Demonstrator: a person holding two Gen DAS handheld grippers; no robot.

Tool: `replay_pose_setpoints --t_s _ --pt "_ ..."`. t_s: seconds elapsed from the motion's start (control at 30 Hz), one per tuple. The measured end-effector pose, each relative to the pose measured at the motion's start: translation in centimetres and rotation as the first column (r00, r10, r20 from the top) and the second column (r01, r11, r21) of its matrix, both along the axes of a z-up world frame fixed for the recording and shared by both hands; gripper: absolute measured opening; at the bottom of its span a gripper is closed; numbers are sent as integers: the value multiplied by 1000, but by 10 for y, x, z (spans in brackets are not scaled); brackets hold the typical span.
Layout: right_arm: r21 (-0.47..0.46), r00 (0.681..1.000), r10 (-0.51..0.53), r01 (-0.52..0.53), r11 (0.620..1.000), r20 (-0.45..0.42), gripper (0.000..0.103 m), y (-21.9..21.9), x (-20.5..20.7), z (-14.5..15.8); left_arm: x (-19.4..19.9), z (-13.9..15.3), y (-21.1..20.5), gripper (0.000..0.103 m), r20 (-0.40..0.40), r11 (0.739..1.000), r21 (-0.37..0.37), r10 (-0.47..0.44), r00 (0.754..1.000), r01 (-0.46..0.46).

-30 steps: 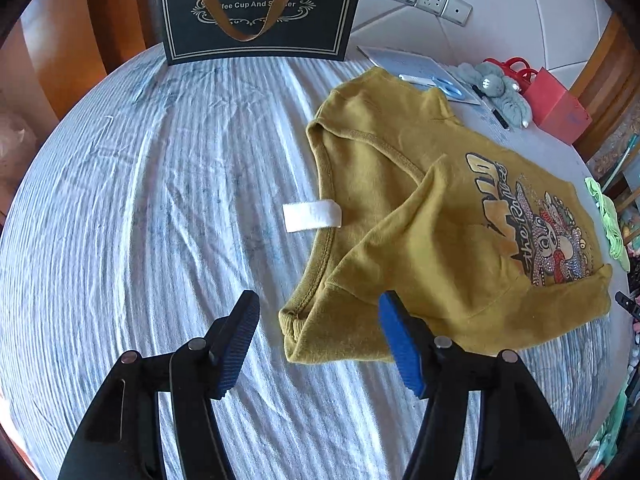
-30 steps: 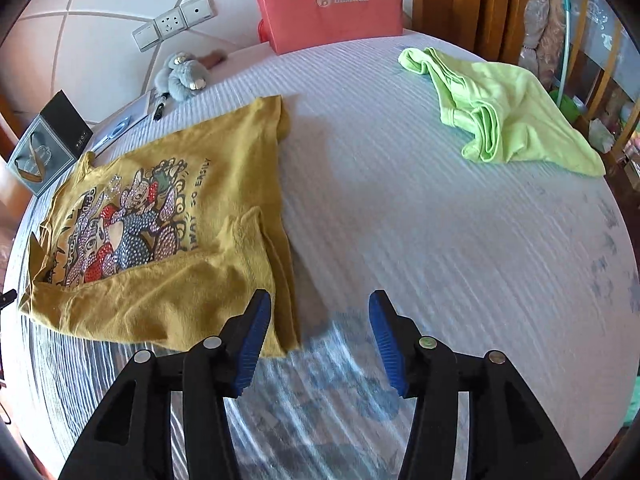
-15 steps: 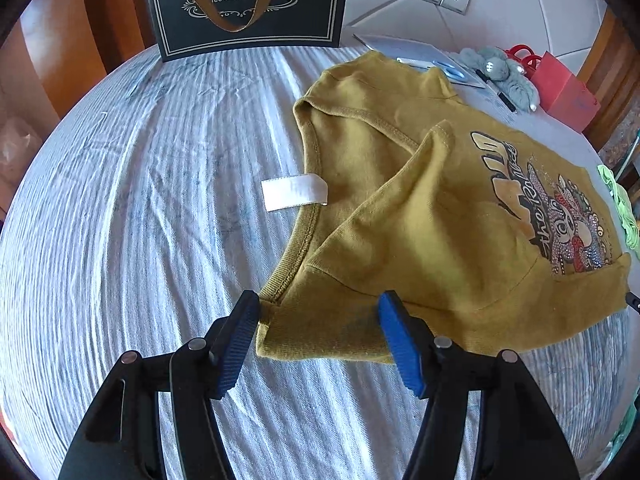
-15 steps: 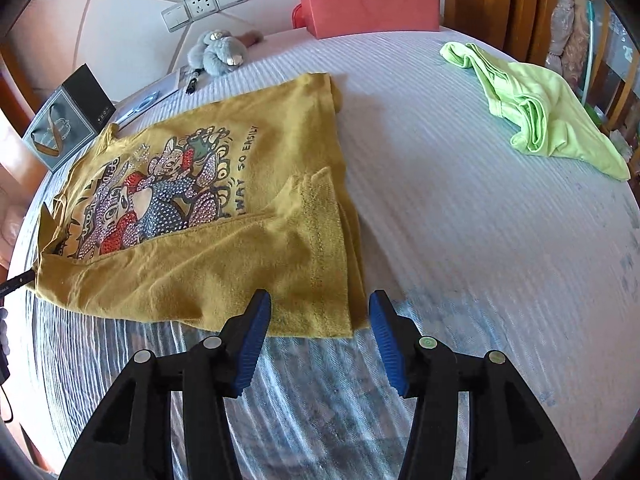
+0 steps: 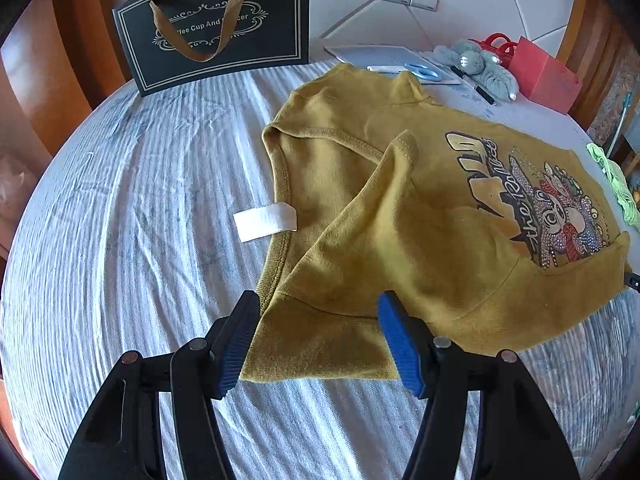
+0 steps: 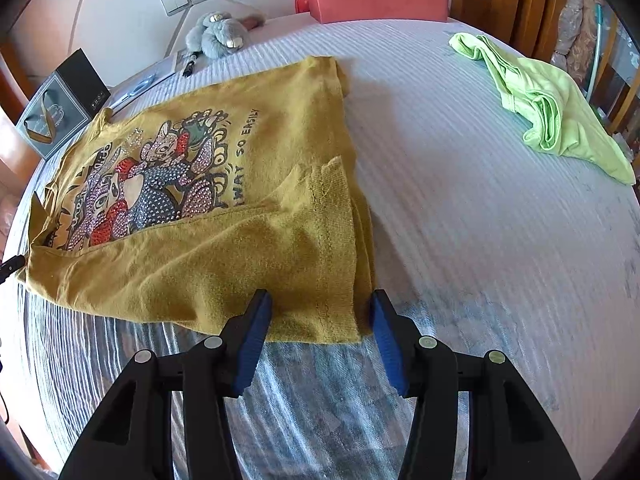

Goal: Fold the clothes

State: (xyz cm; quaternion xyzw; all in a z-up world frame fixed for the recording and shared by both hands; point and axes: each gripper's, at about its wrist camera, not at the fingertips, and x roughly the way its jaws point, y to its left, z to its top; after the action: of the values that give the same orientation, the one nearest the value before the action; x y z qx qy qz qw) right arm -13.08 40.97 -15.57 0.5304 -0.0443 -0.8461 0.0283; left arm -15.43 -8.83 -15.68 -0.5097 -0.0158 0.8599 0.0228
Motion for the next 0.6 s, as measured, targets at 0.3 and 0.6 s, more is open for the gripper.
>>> replay_pose_setpoints --t_s 0.3,0.6 --pt "54 999 17 -19 998 46 53 -8 -6 -1 9 -11 -1 8 14 1000 3 26 1000 -26" --pt "169 1000 16 -18 985 11 12 -24 6 5 34 -6 -9 8 21 995 14 102 995 -102"
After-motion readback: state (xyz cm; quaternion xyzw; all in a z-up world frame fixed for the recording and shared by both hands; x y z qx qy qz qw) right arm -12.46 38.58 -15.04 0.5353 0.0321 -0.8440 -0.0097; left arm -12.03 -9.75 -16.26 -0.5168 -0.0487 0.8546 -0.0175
